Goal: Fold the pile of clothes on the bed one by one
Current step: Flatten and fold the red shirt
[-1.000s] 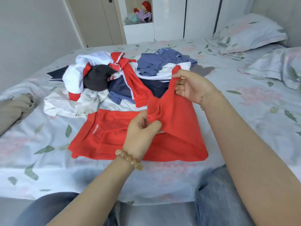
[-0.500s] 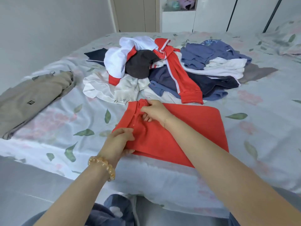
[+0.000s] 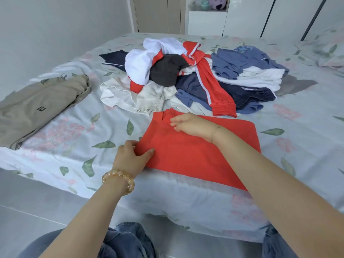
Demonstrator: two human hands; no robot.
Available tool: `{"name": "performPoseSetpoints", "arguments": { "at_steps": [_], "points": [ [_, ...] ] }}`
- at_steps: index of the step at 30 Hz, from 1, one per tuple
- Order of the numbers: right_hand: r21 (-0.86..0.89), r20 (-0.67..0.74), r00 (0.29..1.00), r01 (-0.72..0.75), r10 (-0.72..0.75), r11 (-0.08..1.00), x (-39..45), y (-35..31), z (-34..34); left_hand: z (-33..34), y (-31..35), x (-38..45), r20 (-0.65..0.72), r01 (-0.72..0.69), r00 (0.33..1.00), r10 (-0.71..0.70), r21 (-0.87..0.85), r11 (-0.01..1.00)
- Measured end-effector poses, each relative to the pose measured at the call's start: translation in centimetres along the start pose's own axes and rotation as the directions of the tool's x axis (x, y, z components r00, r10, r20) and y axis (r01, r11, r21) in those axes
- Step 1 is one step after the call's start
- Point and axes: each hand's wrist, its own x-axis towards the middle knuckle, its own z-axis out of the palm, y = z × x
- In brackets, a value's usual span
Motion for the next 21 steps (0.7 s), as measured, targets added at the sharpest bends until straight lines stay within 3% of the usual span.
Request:
{"name": "performPoseSetpoints", "arguments": {
  "at_steps": [3, 6, 9, 11, 14, 16, 18, 21],
  "points": [
    [-0.321, 0.164, 0.985, 0.101, -0.049, 0.942, -3.2, -0.2, 0.3, -0.7, 0.6, 0.3, 0.152, 0.083, 0.986, -0.062, -0.139, 0.987],
    [-0.536, 0.213, 0.972, 0.203, -0.101, 0.819, -6.3, 0.6, 2.0, -1.3, 1.7, 0.3, 0.296, 0.185, 0.954, -0.042, -0.473, 0.862],
    [-0.672, 0.090, 0.978, 0.199, -0.188, 0.713, -7.1, 1.6, 4.6, -1.3, 3.1, 0.4, 0.291, 0.186, 0.957, -0.004, -0.598, 0.780],
    [-0.687, -0.051, 0.962, 0.160, -0.268, 0.709, -6.4, 2.2, 6.4, -1.3, 3.9, 0.2, 0.266, 0.162, 0.964, 0.014, -0.626, 0.763],
    [-0.536, -0.382, 0.821, 0.177, -0.424, 0.825, -5.3, 2.5, 7.4, -1.9, 4.6, -0.4, 0.293, 0.135, 0.952, 0.089, -0.664, 0.735],
    [-0.330, -0.537, 0.763, 0.204, -0.361, 0.922, -4.9, 2.5, 7.0, -2.7, 4.9, -0.4, 0.335, 0.120, 0.930, 0.152, -0.666, 0.736],
    [-0.035, -0.567, 0.796, 0.233, -0.212, 0.972, -4.8, 1.8, 5.7, -3.3, 5.2, 0.2, 0.387, 0.176, 0.909, 0.154, -0.693, 0.700],
    [0.427, -0.496, 0.868, 0.269, -0.025, 0.864, -5.8, -0.1, 2.4, -3.1, 4.9, 1.4, 0.335, 0.272, 0.942, -0.004, -0.757, 0.594]
  ]
}}
